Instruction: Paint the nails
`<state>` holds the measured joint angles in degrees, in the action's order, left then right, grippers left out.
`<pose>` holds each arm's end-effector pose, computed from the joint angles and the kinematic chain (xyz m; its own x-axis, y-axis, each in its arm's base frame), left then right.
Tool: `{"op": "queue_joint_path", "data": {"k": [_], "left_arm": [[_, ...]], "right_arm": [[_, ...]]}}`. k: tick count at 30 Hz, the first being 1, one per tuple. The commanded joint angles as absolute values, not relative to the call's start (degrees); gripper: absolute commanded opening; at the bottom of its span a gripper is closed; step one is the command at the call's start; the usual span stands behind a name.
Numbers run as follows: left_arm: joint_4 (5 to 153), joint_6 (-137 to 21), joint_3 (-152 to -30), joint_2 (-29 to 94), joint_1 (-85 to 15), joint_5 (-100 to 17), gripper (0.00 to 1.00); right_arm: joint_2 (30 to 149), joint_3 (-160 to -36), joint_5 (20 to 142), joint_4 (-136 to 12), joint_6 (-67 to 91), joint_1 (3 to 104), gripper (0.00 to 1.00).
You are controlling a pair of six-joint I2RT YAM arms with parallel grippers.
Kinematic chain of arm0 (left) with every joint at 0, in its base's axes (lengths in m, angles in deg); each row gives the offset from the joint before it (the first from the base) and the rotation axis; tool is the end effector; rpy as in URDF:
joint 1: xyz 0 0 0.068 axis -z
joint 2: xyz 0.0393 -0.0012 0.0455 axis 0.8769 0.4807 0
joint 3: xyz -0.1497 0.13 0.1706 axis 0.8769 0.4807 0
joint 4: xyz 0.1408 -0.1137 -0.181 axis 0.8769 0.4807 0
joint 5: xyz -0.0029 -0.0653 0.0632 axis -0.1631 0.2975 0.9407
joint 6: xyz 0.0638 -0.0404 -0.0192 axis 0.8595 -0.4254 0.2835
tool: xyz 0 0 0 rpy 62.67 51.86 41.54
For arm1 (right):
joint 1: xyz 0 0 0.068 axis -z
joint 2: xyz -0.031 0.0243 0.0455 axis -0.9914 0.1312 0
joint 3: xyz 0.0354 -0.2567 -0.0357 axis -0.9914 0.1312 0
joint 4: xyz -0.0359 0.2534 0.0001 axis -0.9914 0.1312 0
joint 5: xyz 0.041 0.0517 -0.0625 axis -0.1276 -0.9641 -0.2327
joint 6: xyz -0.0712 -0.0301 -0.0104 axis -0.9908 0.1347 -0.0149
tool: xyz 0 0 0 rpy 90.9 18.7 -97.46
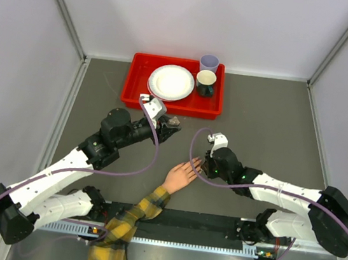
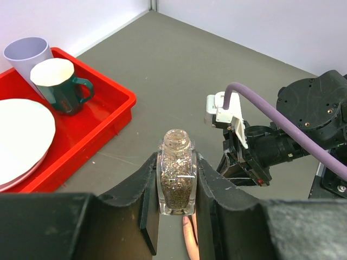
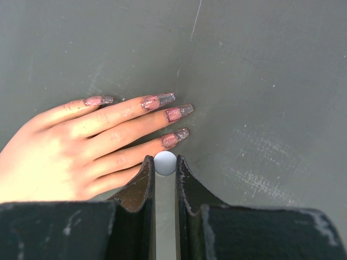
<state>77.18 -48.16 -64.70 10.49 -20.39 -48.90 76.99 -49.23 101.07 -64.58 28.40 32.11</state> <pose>0.1779 -0.1777 0.3375 -0.0713 0.0159 -0.9973 0.8313 0.5535 -0.0506 0.1727 0.1870 0.1452 -0.6312 -0.1587 -0.7593 -0.4388 0.8802 0.1808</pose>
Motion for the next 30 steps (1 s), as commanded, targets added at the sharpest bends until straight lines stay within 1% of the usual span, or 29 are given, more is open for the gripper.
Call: {"op": "queue_joint_path", "data": {"k": [1,30], "left_arm": [[72.53,-48.91,-64.65,9.84,-20.84,-49.57,0.0],[72.36,-49.09,-64.39,10.02,-21.45,-50.18,0.0]], "right_arm": [[76.6,-51.73,101.87,-66.16,28.18,32.71,0.0],[77.3,-52.7,100.81,-66.52,27.83,33.42,0.0]]}}
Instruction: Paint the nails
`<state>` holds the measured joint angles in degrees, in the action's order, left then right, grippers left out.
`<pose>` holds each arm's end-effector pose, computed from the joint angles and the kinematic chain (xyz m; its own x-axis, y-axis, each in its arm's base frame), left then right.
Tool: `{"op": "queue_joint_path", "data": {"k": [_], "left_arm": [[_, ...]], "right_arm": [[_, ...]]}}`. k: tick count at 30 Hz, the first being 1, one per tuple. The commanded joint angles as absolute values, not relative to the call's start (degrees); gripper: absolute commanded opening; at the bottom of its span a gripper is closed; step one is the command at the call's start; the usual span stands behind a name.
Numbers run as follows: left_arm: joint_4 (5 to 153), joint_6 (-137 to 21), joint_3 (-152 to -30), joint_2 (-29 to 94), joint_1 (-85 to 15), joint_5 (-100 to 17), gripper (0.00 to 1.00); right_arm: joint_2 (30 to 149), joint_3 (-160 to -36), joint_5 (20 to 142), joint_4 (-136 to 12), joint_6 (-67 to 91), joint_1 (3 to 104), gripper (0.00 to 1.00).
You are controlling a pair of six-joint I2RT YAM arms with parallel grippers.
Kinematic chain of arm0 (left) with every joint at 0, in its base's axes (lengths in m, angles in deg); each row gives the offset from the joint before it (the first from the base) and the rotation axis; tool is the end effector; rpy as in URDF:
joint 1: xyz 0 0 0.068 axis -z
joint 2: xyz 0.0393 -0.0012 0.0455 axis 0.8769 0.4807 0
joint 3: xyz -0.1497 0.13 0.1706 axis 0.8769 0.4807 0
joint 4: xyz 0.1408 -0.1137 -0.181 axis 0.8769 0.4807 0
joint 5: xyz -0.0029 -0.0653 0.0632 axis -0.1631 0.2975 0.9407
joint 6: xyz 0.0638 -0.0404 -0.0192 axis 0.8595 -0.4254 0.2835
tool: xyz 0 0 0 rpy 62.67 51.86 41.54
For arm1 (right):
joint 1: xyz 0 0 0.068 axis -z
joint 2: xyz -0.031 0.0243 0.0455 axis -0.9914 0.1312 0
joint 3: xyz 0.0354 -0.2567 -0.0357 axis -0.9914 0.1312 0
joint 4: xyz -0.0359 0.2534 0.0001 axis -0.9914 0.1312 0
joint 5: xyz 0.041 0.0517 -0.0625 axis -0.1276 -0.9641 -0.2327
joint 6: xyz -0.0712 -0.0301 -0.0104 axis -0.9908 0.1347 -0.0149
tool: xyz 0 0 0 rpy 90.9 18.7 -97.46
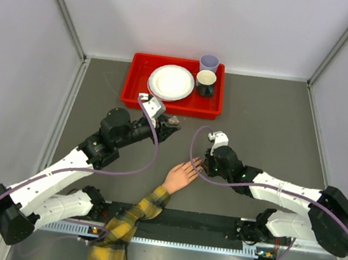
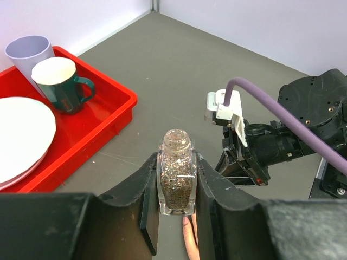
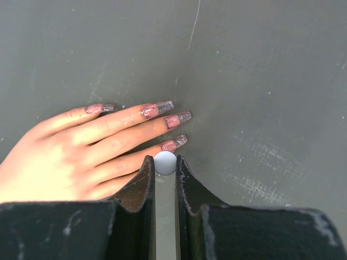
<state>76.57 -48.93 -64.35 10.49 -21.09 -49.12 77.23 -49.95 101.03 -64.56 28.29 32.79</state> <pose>0.1800 -0.1758 0.3366 -0.0792 0.0047 -0.9968 0.8258 0.5604 -0.0630 0.1766 0.1870 0.1483 -0.6284 -0.1483 -0.7636 -0.4309 0.8837 0.1829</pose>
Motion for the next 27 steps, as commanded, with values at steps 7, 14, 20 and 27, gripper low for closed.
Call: {"op": "queue_joint_path", "data": {"k": [7,14,20,27], "left_arm": [[72.27,-49.09,-64.56,10.19,-21.54,-50.62,0.0],[72.09,-49.26,-64.47,10.37,-21.81,-50.97,0.0],[71.92,-49.35,-64.47,10.54,-21.98,-51.41,0.0],[72.09,-49.44,-64.56,10.19,-22.16,-51.5,0.0]], "right_arm": [[77.74,-52.79,100.64,-66.25,27.57,33.51,0.0],[76.87,-52.26,100.64,-66.16,28.0,33.51,0.0],[76.78,-52.0,99.94,-65.99,28.27,33.51,0.0],[77.3,-52.0,99.85,-66.16,28.53,33.51,0.0]]}}
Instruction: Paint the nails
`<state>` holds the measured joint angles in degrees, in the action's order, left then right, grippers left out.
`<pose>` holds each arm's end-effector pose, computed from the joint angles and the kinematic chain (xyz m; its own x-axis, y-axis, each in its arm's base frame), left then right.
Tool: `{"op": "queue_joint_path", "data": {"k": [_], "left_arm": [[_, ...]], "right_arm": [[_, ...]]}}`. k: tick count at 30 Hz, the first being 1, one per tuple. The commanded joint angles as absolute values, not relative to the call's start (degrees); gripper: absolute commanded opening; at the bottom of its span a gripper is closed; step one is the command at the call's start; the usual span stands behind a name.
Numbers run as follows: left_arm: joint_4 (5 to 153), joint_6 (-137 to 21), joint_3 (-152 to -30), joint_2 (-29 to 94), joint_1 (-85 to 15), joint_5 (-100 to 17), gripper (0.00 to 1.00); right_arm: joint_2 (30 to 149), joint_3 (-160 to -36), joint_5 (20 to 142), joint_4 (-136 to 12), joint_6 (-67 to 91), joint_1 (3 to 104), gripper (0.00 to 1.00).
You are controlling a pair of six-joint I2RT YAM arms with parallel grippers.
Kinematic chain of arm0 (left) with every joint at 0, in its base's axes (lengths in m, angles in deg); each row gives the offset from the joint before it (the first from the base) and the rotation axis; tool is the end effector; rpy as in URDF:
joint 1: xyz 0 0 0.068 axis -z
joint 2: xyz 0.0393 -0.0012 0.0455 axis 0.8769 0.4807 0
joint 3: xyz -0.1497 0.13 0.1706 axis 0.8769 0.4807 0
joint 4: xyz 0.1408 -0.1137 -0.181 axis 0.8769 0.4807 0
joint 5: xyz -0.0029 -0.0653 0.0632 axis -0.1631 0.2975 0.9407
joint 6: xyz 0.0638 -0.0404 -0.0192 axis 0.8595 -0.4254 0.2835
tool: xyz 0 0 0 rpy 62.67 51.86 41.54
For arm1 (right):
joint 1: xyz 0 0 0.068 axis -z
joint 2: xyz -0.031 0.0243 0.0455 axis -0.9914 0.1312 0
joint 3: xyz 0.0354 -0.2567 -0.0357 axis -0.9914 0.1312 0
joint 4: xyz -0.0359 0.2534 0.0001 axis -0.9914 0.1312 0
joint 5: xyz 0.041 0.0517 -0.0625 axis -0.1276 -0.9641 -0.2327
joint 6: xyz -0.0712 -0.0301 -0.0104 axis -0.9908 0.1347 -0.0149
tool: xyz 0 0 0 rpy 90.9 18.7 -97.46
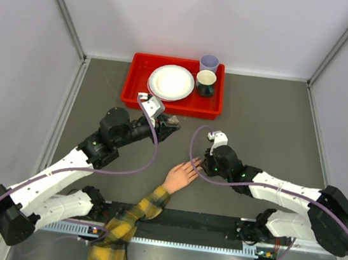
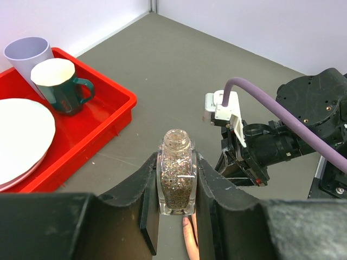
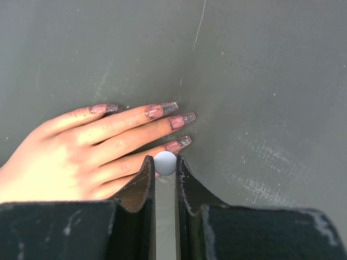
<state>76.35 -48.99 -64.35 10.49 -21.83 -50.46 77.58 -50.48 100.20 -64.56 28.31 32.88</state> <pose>0.1809 -0.1743 0.3372 -0.0778 0.0016 -0.9970 0.8317 0.5516 -0.0640 0.1776 0.1890 0.1497 -0.6309 -0.1478 -0.7617 -0.4383 0.8780 0.1927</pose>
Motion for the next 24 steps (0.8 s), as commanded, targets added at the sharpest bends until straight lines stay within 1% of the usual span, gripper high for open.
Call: {"op": "queue_joint_path", "data": {"k": [1,18,24], "left_arm": [[72.09,-49.44,-64.56,10.45,-22.24,-51.5,0.0],[71.92,-49.88,-64.3,10.19,-22.51,-52.03,0.0],[71.83,-50.05,-64.39,10.1,-22.51,-52.12,0.0]], "right_arm": [[77.22,-51.91,100.02,-65.9,28.53,33.51,0.0],[74.76,-51.82,98.53,-63.71,28.45,33.51,0.0],[75.54,-51.82,97.3,-64.41,28.53,33.51,0.0]]}}
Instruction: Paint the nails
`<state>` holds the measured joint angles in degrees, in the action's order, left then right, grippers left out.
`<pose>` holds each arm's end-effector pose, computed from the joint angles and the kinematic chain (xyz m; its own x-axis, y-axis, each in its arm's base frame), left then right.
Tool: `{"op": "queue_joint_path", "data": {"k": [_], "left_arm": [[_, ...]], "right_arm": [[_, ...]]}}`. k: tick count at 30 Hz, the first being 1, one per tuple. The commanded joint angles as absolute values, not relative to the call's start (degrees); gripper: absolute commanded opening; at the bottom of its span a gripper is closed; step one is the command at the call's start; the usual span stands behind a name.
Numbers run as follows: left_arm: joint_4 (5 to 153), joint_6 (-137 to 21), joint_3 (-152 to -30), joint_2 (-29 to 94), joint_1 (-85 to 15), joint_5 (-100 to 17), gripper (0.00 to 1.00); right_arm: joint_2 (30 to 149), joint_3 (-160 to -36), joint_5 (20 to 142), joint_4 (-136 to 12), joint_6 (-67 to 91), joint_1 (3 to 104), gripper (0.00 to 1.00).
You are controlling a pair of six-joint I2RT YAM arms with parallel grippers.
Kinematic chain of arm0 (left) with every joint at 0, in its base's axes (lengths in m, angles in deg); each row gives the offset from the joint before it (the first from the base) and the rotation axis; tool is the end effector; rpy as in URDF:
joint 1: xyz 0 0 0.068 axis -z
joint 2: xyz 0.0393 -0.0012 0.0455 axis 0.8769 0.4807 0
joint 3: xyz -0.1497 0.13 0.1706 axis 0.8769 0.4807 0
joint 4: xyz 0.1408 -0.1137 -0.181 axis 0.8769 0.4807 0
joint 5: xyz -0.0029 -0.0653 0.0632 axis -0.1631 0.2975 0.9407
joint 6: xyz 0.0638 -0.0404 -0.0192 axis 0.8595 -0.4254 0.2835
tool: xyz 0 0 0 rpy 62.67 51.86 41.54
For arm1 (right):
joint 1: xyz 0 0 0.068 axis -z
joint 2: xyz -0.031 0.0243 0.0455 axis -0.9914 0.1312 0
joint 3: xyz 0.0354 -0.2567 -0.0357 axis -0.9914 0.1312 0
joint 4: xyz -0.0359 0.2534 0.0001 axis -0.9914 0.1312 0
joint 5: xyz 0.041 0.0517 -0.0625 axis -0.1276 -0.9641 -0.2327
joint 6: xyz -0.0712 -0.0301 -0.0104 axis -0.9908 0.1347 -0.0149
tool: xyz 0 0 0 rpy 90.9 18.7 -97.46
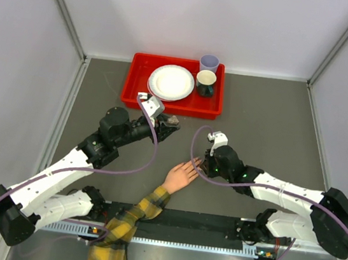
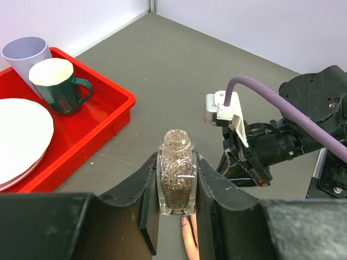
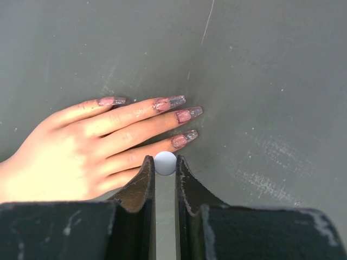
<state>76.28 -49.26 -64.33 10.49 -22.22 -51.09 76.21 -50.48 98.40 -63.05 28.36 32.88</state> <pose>0.1815 -0.1735 0.3372 -0.0814 -0.0016 -0.9967 0.8336 0.5480 -0.0689 0.1742 0.1881 0.1523 -0.6402 -0.1542 -0.7526 -0.4556 0.8650 0.2104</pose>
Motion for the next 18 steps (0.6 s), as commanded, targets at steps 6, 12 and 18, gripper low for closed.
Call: {"op": "queue_joint_path", "data": {"k": [6,12,18], "left_arm": [[72.01,-50.14,-64.21,9.84,-22.6,-52.03,0.0],[71.92,-50.14,-64.21,9.93,-22.6,-52.12,0.0],[71.92,-50.14,-64.12,9.75,-22.69,-52.12,0.0]], "right_arm": [[76.07,-51.91,96.77,-64.67,28.62,33.51,0.0],[75.64,-52.17,96.68,-64.32,28.62,33.51,0.0],[74.67,-52.09,96.51,-63.7,28.97,33.51,0.0]]}}
